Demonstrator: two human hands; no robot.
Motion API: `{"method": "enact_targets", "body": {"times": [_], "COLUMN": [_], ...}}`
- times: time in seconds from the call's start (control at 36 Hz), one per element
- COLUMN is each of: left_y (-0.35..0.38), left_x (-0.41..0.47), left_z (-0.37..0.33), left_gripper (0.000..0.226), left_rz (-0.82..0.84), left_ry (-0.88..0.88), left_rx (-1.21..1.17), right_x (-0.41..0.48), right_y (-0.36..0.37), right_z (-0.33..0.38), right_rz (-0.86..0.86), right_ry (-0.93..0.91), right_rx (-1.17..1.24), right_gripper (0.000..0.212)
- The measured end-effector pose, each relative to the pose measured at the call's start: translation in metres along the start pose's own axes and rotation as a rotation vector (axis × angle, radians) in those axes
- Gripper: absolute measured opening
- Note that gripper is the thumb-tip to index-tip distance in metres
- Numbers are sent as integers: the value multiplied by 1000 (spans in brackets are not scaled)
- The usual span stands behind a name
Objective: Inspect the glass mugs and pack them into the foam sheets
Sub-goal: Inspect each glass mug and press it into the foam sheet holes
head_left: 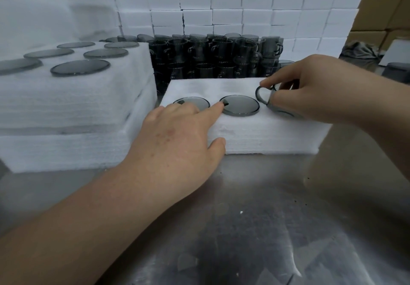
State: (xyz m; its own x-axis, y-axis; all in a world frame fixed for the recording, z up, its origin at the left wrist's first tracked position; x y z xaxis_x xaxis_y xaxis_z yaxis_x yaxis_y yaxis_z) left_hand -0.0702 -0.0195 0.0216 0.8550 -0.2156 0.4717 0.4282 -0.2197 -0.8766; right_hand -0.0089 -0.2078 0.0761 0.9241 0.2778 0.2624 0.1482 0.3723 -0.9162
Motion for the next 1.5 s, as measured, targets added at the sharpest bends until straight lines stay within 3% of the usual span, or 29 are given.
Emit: {"method": "enact_targets", "body": {"times": [0.36,0.64,0.86,1.5], "left_y": [1,0,1,0], "left_x": [0,0,0,0], "left_z": [-1,-1,-1,-3], "left_gripper": [68,68,68,70], "left_rz": [-9,-4,-12,25], "left_ry": [-9,-2,-5,-18], "left_rx": [-6,5,-6,16], "right_x": [2,-2,-3,2], "right_y": [2,5,6,15], "right_z": [0,6,3,-6], "right_rz": [29,21,36,-26], "right_ry": [26,38,69,41], "right_rx": [40,46,104,-87], "right_gripper": [24,28,14,30]}}
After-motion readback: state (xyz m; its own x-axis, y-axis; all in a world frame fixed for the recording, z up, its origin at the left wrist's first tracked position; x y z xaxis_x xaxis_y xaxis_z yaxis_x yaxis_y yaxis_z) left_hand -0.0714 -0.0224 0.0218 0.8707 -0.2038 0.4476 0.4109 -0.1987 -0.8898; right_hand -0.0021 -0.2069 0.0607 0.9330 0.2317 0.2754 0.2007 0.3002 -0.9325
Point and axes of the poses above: each hand's wrist, its own x-axis towards the middle knuckle, its own y-axis out of the palm, z = x × y, the point moved 1 cm from there along x, towards the middle knuckle, and after that the axes turned 4 degrees about y, right-handed, at the moved point
